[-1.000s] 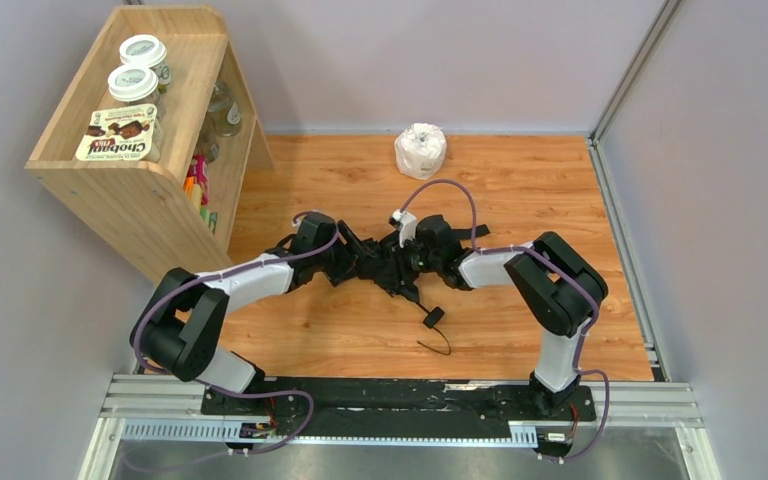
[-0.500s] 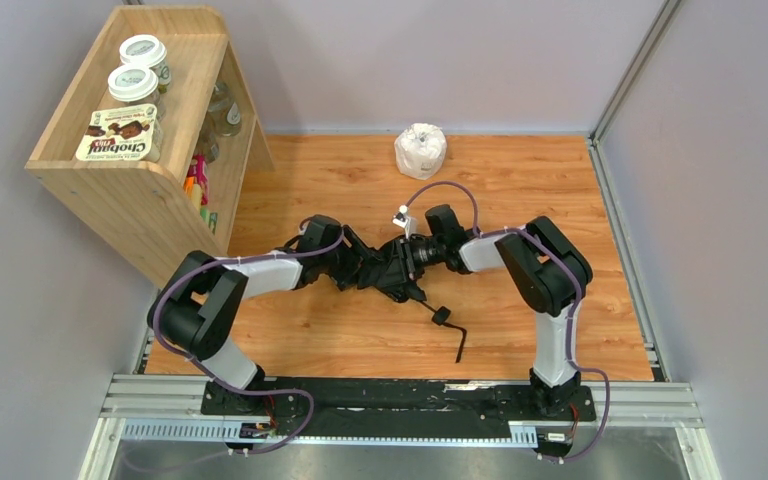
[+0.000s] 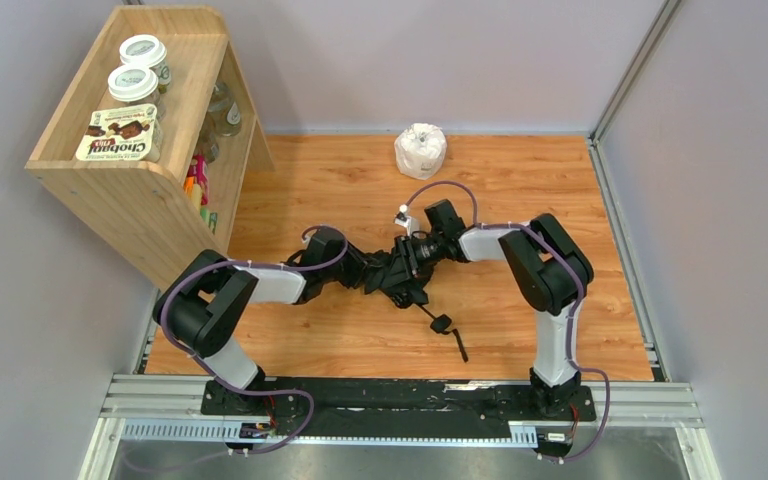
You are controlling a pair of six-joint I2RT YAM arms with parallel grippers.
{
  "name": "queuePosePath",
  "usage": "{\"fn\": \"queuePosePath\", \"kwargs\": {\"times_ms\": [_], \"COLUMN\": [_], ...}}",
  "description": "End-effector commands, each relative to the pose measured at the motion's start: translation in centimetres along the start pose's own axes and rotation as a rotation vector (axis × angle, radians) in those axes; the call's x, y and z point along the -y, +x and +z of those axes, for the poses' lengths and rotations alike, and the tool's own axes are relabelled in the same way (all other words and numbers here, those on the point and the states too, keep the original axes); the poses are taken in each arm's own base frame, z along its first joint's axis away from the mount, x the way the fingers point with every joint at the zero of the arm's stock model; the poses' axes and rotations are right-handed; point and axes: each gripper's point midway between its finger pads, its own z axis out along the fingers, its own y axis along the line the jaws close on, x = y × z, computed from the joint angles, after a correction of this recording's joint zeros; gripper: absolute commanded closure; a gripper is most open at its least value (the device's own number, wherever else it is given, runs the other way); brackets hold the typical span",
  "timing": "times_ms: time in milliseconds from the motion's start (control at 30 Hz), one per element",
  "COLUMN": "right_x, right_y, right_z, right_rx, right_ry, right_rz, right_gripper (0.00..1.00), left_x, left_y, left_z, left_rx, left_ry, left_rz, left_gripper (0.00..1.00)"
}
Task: Put away the umbrella
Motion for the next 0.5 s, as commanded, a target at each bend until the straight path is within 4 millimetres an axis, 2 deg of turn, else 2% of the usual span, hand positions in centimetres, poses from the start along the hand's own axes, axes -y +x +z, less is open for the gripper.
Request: {"fn": "queuePosePath", "kwargs": {"times_ms": [0,100,133,200,267,367,400,433,467], "right_x": [0.4,-1.4,-1.9,-3.4,-3.7,-4.2,-4.6,-4.3,-4.3], "right_y": [2.1,-0.3,-0.7,-1.7,-2.4,-3.7,-3.5,-4.0,-3.6], "right_z": [-1.1,-2.9,-3.4,-4.7,-6.0,-6.9,-6.4,-6.7,-6.5], "right_rx": [-0.075,-0.040,-0.039,-0.025,0.006,0.105,0.131,0.178,0.197], "right_ry": [0.222,0.356,0.395,0.464,0.576,0.734,0.751,0.828,0.876], "right_rz": [0.017,-0.099,-0.132,-0.226,-0.315,-0.502,-0.570,-0.641,-0.697], "right_gripper": [0.60,0.35,0.29,0.25,0.18,0.09,0.07,0.05,0.04], "left_x": [-15.1,-15.3,-15.3,-15.4,-15.1,-14.7,-14.5,-14.4,-14.4], "left_y": [2.1,2.1,2.1,2.2,2.3,2.3,2.3,2.3,2.3], "left_z": [-1.8,-2.0,-2.0,-2.1,-2.1,-2.0,-2.0,-2.0,-2.0], "left_rx": [-0.026,-0.028,-0.029,-0.031,-0.033,-0.036,-0.039,-0.039,-0.042], "left_ry": [-0.491,-0.492,-0.494,-0.496,-0.489,-0.481,-0.476,-0.476,-0.475], "left_rz": [0.103,0.107,0.110,0.112,0.112,0.113,0.112,0.112,0.111], "left_gripper": [0.87,0.87,0.87,0.87,0.87,0.87,0.87,0.88,0.88]}}
